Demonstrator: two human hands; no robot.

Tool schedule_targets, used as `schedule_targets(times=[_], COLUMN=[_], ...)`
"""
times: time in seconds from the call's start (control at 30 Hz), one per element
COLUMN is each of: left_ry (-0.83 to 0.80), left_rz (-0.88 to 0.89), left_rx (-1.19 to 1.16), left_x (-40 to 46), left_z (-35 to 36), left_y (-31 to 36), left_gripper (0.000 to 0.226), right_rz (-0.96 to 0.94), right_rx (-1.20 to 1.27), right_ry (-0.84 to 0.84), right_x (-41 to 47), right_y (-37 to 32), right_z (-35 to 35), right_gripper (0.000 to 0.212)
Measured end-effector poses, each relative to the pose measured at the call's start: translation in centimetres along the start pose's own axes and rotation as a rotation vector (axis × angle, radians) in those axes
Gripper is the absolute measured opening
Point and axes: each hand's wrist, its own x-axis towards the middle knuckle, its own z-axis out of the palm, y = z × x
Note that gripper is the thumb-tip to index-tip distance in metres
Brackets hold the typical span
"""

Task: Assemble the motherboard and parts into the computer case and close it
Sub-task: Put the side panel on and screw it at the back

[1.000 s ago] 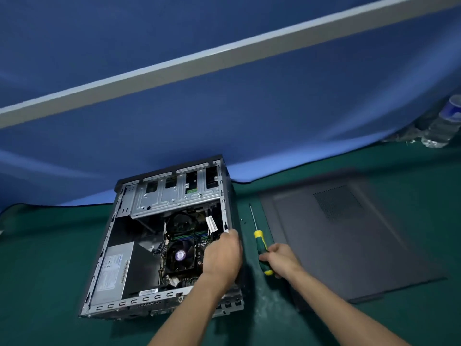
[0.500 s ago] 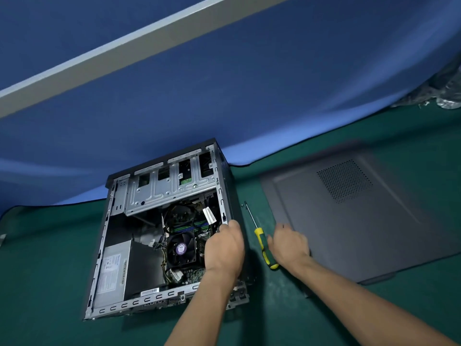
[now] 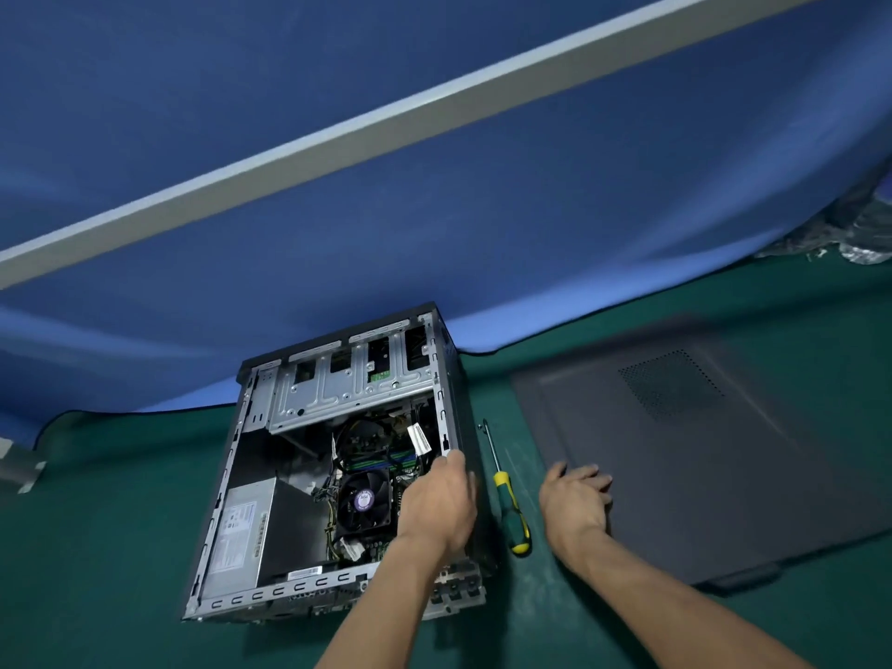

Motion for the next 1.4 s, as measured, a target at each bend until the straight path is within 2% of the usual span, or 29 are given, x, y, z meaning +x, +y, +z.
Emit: schedule_targets(times=[0.13,0.2,0.23,0.27,0.33,0.37,0.43,0.47,0.53,0.57,0.63,0.67,0.7,0.8,0.93,1.03,1.13,1.23,1.33,1.4], left_ry=[0.053,0.079,0.084,0.065,-0.068,-0.138,-0.233,-0.228,-0.072,0.028,0.111,0.124,0.133,0.160,0.209,0.252,0.243,0.233,0.297,0.347], left_rz=[-0.078,-0.163,-0.207,-0.264,-0.398,-0.414,-0.398,-0.384,-0.420,-0.447,-0.465,-0.458,-0.443,-0.389,-0.299,-0.245,-0.206,-0.211,-0.249,-0.302], left_rx=[-0.053,-0.163,-0.320,-0.575,-1.205,-1.427,-1.633,-1.631,-1.501,-1.436,-1.415,-1.423,-1.420,-1.379,-1.326,-1.314,-1.367,-1.341,-1.230,-1.061], left_x=[0.8,1.6,2.2,2.8,4.0,4.5,5.3,5.6,6.1,6.1,5.4,5.1,4.8,3.5,1.0,-0.8,-2.2,-2.6,-2.2,-1.6], left_z=[-0.2,-1.1,-1.9,-2.6,-4.1,-4.6,-5.1,-5.1,-5.0,-4.9,-5.7,-6.3,-7.1,-10.6,-15.1,-17.2,-18.6,-18.9,-17.5,-15.9], left_y=[0.6,1.5,2.1,2.7,4.3,4.9,6.0,6.4,6.8,6.9,6.8,6.6,6.2,3.9,-0.8,-4.0,-8.0,-13.2,-19.0,-22.4], left_gripper=[0.027,0.031,0.034,0.036,0.039,0.040,0.035,0.030,0.017,0.012,0.008,0.008,0.009,0.015,0.022,0.028,0.026,0.025,0.024,0.031], right_rz=[-0.033,-0.040,-0.053,-0.067,-0.092,-0.098,-0.125,-0.149,-0.174,-0.151,-0.086,-0.039,0.015,0.135,0.198,0.272,0.275,0.246,0.286,0.311], right_rx=[0.116,0.254,0.331,0.397,0.489,0.519,0.594,0.634,0.774,0.938,1.260,1.280,1.186,0.966,0.934,1.020,1.150,1.186,1.191,1.180], right_ry=[0.051,0.096,0.125,0.158,0.229,0.271,0.333,0.338,0.330,0.304,0.263,0.283,0.309,0.319,0.329,0.300,0.264,0.237,0.314,0.363], right_x=[-1.2,-2.2,-2.7,-3.2,-4.5,-5.3,-6.6,-7.1,-7.8,-7.9,-7.5,-7.0,-6.5,-4.7,-3.1,-2.5,-1.7,-1.3,-1.4,-1.5], right_y=[1.7,2.8,3.4,3.8,4.2,4.3,4.1,4.1,4.7,5.5,7.0,7.9,8.6,9.3,8.1,6.6,5.1,2.7,-1.2,-3.8], right_z=[-5.5,-8.4,-9.7,-10.9,-12.9,-13.6,-14.4,-14.5,-14.5,-14.4,-13.9,-13.8,-13.6,-13.5,-14.6,-15.6,-16.8,-17.7,-18.4,-18.8], right_gripper=[0.063,0.057,0.050,0.043,0.036,0.035,0.035,0.035,0.024,0.018,0.012,0.011,0.014,0.039,0.061,0.074,0.076,0.068,0.064,0.063])
